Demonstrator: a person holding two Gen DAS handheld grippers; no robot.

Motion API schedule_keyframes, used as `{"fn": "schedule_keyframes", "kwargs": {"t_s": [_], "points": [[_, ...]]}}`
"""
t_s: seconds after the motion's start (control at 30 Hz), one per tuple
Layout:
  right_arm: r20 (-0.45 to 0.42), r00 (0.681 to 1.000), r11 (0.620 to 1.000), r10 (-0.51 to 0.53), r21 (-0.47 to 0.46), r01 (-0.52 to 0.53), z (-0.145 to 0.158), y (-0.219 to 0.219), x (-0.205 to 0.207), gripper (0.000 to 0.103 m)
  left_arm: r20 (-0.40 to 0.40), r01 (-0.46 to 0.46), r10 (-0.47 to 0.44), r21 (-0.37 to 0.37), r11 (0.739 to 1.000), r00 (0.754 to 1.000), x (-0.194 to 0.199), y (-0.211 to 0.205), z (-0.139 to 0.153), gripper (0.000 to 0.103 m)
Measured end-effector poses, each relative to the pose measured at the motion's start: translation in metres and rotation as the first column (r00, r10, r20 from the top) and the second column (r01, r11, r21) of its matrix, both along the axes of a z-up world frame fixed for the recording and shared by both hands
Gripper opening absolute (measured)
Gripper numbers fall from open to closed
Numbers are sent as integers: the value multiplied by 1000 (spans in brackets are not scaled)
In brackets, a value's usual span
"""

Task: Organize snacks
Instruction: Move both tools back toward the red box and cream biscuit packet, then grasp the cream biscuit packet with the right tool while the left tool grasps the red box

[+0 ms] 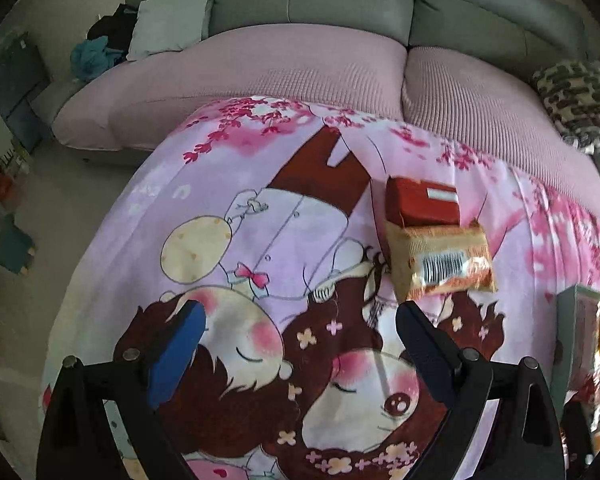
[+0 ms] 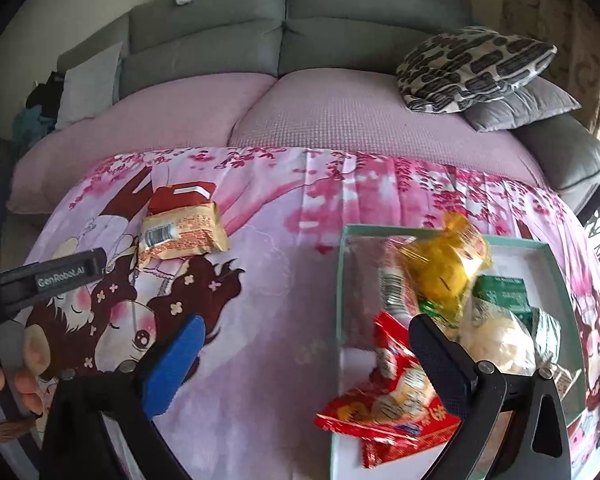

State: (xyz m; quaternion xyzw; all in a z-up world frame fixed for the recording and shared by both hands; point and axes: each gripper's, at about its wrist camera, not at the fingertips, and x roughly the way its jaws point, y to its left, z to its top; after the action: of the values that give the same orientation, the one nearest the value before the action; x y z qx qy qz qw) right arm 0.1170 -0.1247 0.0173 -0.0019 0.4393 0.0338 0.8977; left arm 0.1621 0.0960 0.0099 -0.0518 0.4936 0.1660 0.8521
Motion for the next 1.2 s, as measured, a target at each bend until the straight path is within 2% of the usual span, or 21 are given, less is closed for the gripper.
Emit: {"fn": "schedule_keyframes", "kwargs": {"t_s": [0.23, 0.33, 0.43, 0.53, 0.73, 0.83, 1.2], "points": [[9, 997, 997, 75, 21, -75, 4, 30, 21, 103, 31, -1, 3, -85, 996, 1000, 9, 15, 0, 96], [2, 994, 993, 109, 40, -109, 1, 45, 34, 103, 38, -8, 12, -96, 995, 999, 17, 22, -3, 96], [-9, 991, 989, 135, 56, -135, -6, 59, 48, 103, 0, -23, 23, -107, 994, 1000, 27, 31, -14, 96], [-13, 987, 985, 160, 67, -158, -12, 71, 61, 103, -6, -29, 29, -106, 994, 1000, 37, 40, -19, 96], [-39, 976, 976, 214, 48, -212, -26, 96, 83, 103, -40, -57, 53, -111, 992, 998, 47, 57, -33, 96], [-54, 973, 974, 222, 51, -220, -32, 103, 91, 103, -59, -69, 60, -158, 985, 996, 51, 62, -42, 96], [-99, 965, 970, 242, 34, -239, -55, 123, 114, 103, -63, -78, 70, -136, 988, 996, 58, 62, -48, 96]]}}
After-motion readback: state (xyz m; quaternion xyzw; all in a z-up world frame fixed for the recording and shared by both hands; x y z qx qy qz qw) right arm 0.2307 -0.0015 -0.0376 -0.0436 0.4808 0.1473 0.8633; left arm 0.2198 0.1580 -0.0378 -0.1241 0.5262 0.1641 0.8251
